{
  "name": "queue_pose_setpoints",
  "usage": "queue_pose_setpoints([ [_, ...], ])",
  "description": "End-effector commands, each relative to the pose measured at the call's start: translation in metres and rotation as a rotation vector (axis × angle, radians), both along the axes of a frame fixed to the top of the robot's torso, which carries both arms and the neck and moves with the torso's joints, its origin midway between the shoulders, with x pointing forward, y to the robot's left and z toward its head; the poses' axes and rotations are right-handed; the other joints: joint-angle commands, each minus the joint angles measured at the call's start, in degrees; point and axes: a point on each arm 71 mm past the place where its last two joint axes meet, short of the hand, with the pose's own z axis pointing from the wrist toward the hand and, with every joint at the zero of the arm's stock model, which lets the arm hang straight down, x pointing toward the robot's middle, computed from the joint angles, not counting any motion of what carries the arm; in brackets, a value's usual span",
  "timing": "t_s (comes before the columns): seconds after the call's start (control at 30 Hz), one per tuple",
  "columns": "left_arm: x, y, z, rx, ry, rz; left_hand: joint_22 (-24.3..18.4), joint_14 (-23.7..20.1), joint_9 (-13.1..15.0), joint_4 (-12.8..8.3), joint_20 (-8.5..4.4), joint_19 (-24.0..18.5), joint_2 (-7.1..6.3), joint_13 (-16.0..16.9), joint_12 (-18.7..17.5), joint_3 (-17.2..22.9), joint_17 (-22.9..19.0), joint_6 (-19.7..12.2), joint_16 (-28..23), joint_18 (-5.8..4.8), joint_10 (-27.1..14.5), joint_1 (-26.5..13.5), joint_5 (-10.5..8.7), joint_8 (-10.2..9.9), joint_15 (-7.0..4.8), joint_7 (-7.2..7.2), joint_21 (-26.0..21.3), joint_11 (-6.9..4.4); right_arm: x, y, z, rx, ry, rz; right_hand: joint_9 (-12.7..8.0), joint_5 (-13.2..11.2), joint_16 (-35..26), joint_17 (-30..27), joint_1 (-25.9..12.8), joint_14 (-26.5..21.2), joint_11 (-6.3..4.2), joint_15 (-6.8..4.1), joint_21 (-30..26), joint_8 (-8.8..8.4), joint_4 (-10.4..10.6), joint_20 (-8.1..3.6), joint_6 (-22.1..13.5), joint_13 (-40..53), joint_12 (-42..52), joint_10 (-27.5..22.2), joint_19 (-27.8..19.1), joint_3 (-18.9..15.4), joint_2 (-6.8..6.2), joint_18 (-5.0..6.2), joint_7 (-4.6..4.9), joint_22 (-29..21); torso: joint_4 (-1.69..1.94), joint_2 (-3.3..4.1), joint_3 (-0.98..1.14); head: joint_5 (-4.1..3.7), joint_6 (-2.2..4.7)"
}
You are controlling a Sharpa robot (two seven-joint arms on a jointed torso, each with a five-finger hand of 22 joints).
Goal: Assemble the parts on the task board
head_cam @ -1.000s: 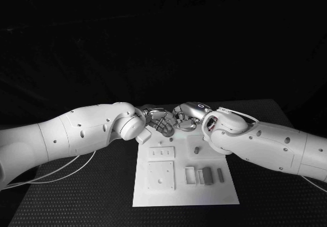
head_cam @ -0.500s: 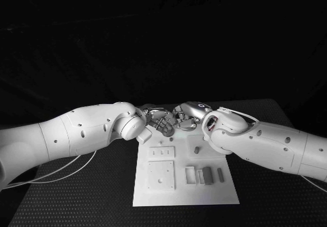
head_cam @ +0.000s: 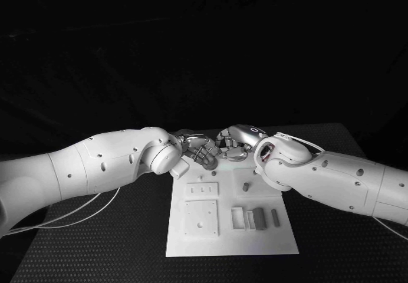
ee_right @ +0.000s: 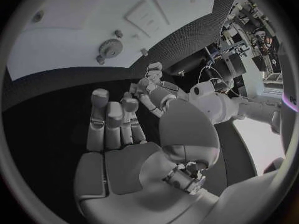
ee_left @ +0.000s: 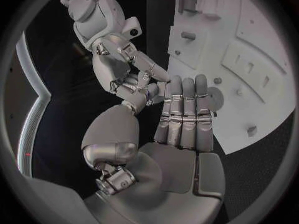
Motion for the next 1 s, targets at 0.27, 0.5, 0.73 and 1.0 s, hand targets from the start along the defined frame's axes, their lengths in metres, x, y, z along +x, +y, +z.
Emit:
queue_pose_setpoints([
  [0.27, -0.0014, 0.0012, -0.0003, 0.002, 0.006, -0.018, 0.2, 0.3, 1.2, -0.1, -0.01, 0.4, 1.62, -0.1, 0.4, 0.5, -0.1, 1.3, 0.4, 0.78, 0.8, 1.1, 0.36, 0.4, -0.13, -0.71, -0.1, -0.20, 0.0002, -0.0062, -0.0037, 0.020, 0.015, 0.003, 0.0, 0.1, -0.3, 0.0, 0.0, -0.4, 1.31, 0.06, -0.4, -0.27, 0.4, -0.01, 6.1, -0.1, -0.3, -4.3, -0.6, 0.0, -0.63, 0.79, 1.83, 0.4, -0.07, 0.00, 0.03, -0.07, -0.13],
  [0.5, -0.0009, 0.0033, -0.0004, 0.004, 0.005, -0.013, 0.3, 0.3, 1.2, -0.1, -0.02, 0.4, 1.54, -0.1, 0.4, 0.5, -0.1, 1.3, 0.4, 0.77, 0.8, 1.1, 0.34, 0.4, -0.13, -0.71, -0.1, -0.21, -0.0058, -0.0050, -0.0067, 0.025, 0.034, 0.028, 0.1, 0.1, -0.3, 0.0, 0.3, -0.4, 1.30, 0.09, -0.4, -0.13, 0.3, 0.02, 6.4, -0.2, -0.2, -4.2, -0.6, 0.0, -0.35, 0.79, 1.79, 0.5, 0.00, 0.00, 0.04, -0.09, -0.24],
  [0.73, -0.0019, 0.0028, -0.0005, 0.003, 0.008, -0.022, 0.3, 0.3, 1.3, 0.0, -0.03, 0.5, 1.50, -0.1, 0.3, 0.5, -0.1, 1.3, 0.4, 0.75, 0.8, 1.0, 0.20, 0.3, -0.14, -0.71, -0.1, -0.21, -0.0076, -0.0043, -0.0076, 0.038, 0.035, 0.032, 0.1, 0.1, -0.2, 0.1, 0.7, -0.4, 1.27, 0.07, -0.4, -0.13, 0.0, 0.03, 6.5, -0.3, -0.2, -4.1, -0.6, 0.0, -0.08, 0.79, 1.77, 0.6, -0.07, 0.01, 0.02, -0.13, -0.29],
  [1.0, -0.0024, 0.0027, -0.0008, 0.004, 0.013, -0.030, 0.4, 0.2, 1.3, -0.1, -0.04, 0.5, 1.48, -0.1, 0.3, 0.5, -0.1, 1.2, 0.4, 0.75, 0.8, 1.1, 0.13, 0.3, -0.14, -0.71, -0.1, -0.21, -0.0086, -0.0038, -0.0073, 0.047, 0.032, 0.036, 0.1, 0.1, -0.2, 0.1, 1.0, -0.4, 1.31, 0.08, -0.4, -0.28, -0.3, 0.05, 6.3, -0.3, -0.2, -4.1, -0.6, -0.1, 0.01, 0.79, 1.82, 0.7, -0.01, -0.02, 0.04, -0.18, -0.37],
])
